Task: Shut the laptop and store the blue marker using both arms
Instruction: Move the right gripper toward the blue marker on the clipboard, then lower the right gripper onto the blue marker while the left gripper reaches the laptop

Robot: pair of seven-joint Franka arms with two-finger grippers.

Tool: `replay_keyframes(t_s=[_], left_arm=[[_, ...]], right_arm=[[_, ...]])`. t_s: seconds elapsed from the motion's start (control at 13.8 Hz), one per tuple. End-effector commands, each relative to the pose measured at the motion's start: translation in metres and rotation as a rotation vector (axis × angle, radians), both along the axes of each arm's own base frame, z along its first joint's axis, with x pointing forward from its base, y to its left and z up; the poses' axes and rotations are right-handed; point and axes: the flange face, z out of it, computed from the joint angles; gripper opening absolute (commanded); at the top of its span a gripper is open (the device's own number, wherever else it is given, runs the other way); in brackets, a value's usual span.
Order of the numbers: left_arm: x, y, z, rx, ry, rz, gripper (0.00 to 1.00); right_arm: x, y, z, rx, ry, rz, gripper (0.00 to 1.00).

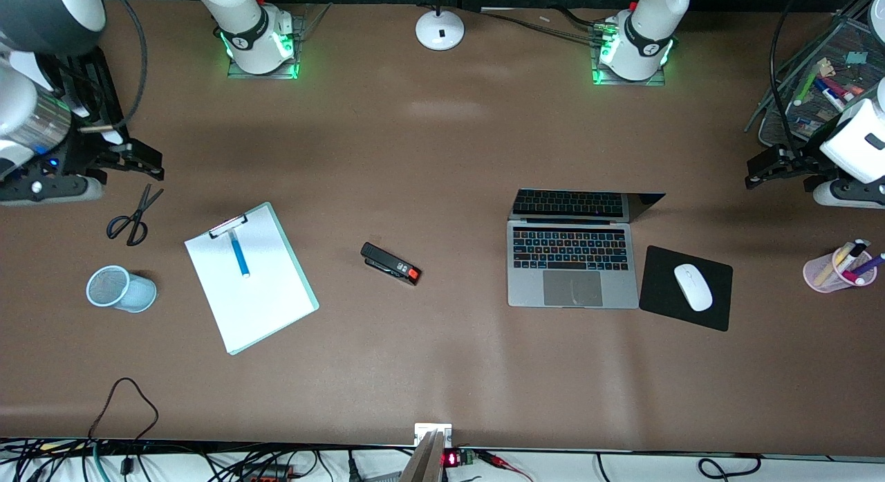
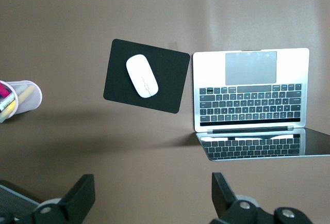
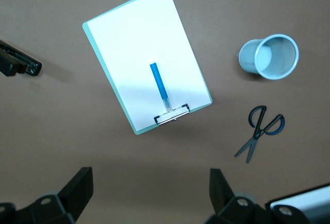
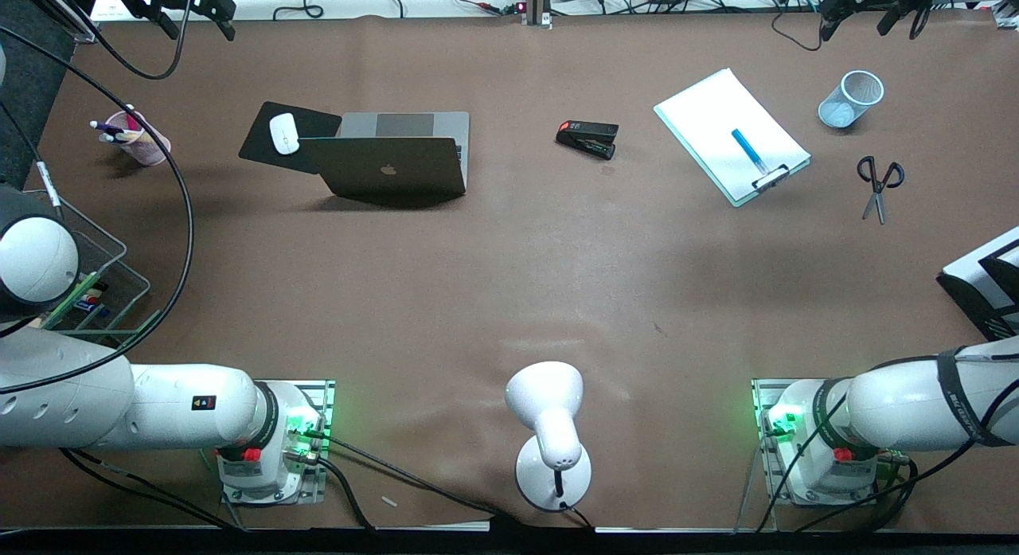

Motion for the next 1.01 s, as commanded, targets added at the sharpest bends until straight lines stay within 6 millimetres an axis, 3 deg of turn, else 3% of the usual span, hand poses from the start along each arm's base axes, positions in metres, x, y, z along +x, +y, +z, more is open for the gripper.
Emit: replay_keyframes(t_s=[0.0, 0.14, 0.36, 0.43, 0.51, 0.58, 0.72, 0.8, 0.94], left_arm=[[0.008, 0.004, 0.018, 0.013, -0.021, -0.011, 1.00], [0.007, 0.015, 0.034, 0.001, -0.028, 0.006, 1.00], [0.009, -0.001, 0.021, -0.001, 0.011, -0.020, 1.00], [0.011, -0.019, 0.010, -0.004, 0.050, -0.051, 1.00], [0.013, -0.031, 0.005, -0.003, 0.059, -0.074, 0.77], [0.015, -0.045, 0.000, -0.003, 0.071, -0.089, 0.46], [0.014, -0.058, -0.010, -0.016, 0.109, -0.091, 0.11], [0.014, -0.067, -0.017, -0.015, 0.127, -0.079, 0.01], [0.012, -0.078, -0.023, -0.013, 0.146, -0.074, 0.00]], right_arm=[[0.006, 0.004, -0.019, -0.013, 0.001, 0.080, 1.00], [0.013, 0.006, -0.036, -0.013, 0.019, 0.127, 1.00], [0.021, 0.007, -0.070, -0.011, 0.045, 0.166, 1.00], [0.022, 0.007, -0.083, -0.011, 0.044, 0.167, 1.00], [0.024, 0.007, -0.095, -0.011, 0.041, 0.170, 1.00], [0.026, 0.008, -0.106, -0.010, 0.035, 0.184, 1.00], [0.027, 0.009, -0.127, -0.005, 0.022, 0.247, 1.00], [0.028, 0.009, -0.140, -0.002, 0.010, 0.296, 0.99], [0.030, 0.009, -0.164, 0.001, -0.002, 0.392, 0.91]])
